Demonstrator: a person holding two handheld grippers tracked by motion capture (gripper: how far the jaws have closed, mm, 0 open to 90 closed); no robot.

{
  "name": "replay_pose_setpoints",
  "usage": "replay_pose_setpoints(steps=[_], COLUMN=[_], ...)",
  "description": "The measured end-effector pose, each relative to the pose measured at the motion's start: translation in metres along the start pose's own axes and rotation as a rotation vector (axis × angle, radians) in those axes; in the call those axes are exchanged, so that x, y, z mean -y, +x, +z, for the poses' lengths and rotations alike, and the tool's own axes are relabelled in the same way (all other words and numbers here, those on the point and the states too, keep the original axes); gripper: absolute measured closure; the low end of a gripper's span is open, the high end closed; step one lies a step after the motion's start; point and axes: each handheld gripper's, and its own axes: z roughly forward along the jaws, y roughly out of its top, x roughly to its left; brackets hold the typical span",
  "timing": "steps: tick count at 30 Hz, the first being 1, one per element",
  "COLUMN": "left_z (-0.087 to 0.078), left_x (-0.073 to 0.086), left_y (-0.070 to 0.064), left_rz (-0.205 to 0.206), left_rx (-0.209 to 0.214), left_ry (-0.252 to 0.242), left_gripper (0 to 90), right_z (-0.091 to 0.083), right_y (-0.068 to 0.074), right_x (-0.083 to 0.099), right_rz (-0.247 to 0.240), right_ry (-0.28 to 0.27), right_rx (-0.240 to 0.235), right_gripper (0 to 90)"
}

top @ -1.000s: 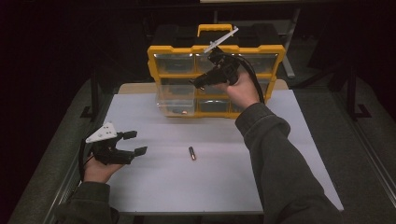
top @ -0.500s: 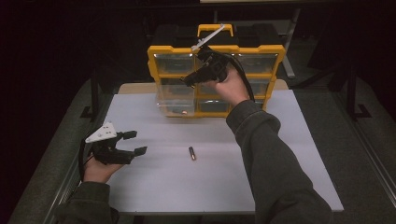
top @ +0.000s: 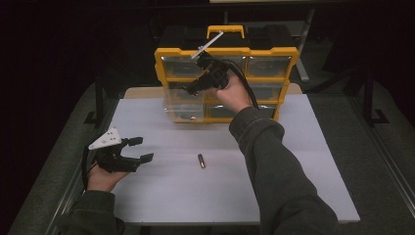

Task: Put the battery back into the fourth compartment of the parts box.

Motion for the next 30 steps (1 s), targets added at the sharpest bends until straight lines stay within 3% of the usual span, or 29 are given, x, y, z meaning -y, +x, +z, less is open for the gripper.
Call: replay_pose_setpoints(steps=[21, 30], left_z=[-0.001, -0.002], left_x=[0.0, -0.001], left_y=[0.0, 0.0], left_rz=[0.002, -0.002], left_rx=[-0.001, -0.001], left_ry=[0.011, 0.006], left_gripper=[23.2, 23.2], right_z=[0.027, 0.031], right_y=[-0.002, -0.001], right_x=[0.003, 0.003], right_rz=[0.005, 0.006], right_ry=[0.06, 0.062], right_rx=[0.002, 0.007], right_gripper=[75.8, 69.6])
